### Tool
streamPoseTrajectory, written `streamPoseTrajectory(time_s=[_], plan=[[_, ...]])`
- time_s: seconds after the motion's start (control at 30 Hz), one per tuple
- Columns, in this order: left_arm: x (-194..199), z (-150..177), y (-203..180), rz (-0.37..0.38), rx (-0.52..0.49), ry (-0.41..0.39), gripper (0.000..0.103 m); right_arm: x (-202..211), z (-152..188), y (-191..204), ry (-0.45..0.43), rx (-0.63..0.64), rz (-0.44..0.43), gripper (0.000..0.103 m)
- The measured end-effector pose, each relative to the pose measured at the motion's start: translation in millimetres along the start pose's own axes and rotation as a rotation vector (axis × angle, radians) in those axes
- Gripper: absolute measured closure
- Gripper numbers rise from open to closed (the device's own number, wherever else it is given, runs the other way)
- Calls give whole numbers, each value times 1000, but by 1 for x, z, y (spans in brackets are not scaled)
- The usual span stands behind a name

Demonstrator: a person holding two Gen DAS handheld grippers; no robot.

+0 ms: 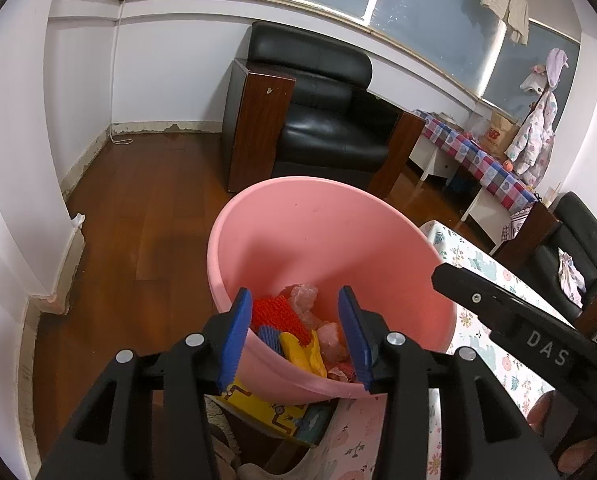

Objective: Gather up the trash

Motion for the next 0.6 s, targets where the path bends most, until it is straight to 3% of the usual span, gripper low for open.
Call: streamPoseTrajectory(time_s=[0.6], plan=[[33,4,-17,17,-61,-48,58,65,24,10,-65,61,15,78]])
Point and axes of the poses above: each gripper's, at about its wrist camera, not at the fingertips, and x roughly against the way its jaws point, y to its left, z to its underside, the point moved 5 cm from there along -x, roughly the way its jaws point, and after that the axes turned 13 degrees about -z, right-handed, at the moved point
